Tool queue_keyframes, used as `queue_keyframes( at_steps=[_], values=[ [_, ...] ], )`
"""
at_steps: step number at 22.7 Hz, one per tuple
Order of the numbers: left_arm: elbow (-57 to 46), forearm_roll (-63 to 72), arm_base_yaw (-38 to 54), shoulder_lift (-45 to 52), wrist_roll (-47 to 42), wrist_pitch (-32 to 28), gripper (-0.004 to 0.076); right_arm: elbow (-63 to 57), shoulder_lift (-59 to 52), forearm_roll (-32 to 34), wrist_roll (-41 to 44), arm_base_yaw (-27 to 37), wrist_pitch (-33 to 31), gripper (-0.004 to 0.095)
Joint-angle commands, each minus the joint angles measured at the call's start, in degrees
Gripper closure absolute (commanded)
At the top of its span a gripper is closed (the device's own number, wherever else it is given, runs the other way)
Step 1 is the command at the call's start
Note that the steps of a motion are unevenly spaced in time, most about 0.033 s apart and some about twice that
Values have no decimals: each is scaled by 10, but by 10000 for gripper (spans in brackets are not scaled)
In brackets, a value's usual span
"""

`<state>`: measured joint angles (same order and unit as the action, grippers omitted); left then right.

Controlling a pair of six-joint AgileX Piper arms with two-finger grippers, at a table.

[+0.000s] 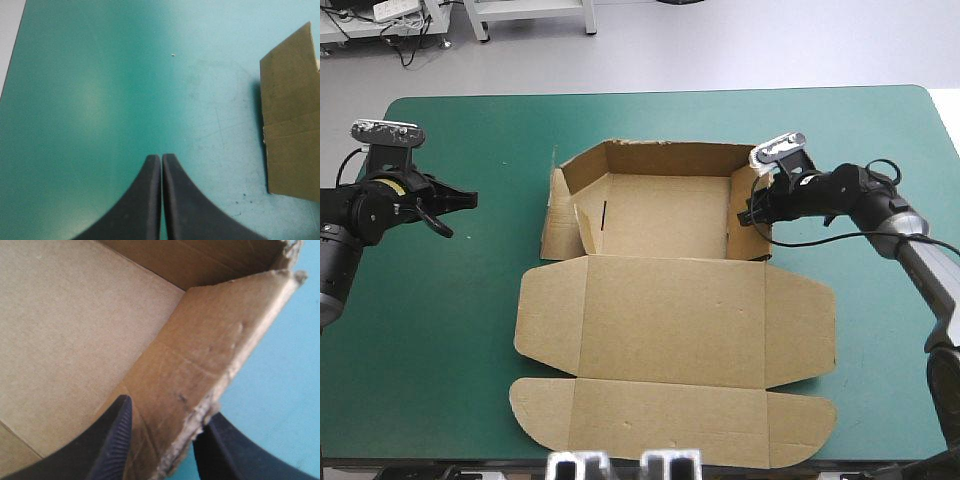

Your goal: Fold the box

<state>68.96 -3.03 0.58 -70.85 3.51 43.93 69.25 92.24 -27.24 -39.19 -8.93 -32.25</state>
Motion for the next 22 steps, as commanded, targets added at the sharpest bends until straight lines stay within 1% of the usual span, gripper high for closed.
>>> queue_keyframes(
  at_steps=[1, 4, 6, 8, 9, 10, 11, 12, 13, 14, 15, 16, 19, 20, 22],
  values=[
    [20, 4, 0, 5, 2, -12, 724, 64, -55, 3, -9, 1, -23, 536],
    [20, 3, 0, 0, 3, -8, 724, 97, -85, 23, 13, 1, -51, 536],
    [20, 3, 0, -1, 3, -9, 724, 119, -105, 52, 55, 1, -74, 536],
    [20, 0, 0, -1, 3, -13, 724, 142, -121, 84, 105, 1, -113, 536],
    [20, -2, 0, -1, 8, -14, 724, 164, -134, 100, 137, 1, -166, 536],
    [20, -2, 0, -1, 15, -11, 724, 172, -142, 103, 152, 1, -195, 538],
    [20, -2, 0, -1, 28, -1, 724, 185, -158, 105, 179, 1, -247, 556],
    [20, -2, 0, -1, 34, 5, 724, 188, -167, 105, 190, 1, -270, 579],
    [20, -2, 0, -1, 34, 26, 724, 188, -185, 105, 209, 1, -301, 632],
    [20, -2, 0, -1, 34, 35, 724, 188, -189, 105, 218, 1, -315, 651],
    [20, -2, 0, -1, 34, 51, 724, 188, -194, 104, 225, 2, -323, 662],
    [20, -2, 0, -1, 34, 53, 725, 188, -195, 101, 225, 2, -321, 661],
    [20, 5, 0, -1, 34, 74, 725, 188, -188, 78, 220, 2, -282, 661],
    [20, 5, 0, -1, 34, 78, 728, 188, -176, 84, 222, 2, -275, 659],
    [20, 5, 0, -1, 34, 77, 734, 188, -153, 113, 244, 2, -292, 630]
  ],
)
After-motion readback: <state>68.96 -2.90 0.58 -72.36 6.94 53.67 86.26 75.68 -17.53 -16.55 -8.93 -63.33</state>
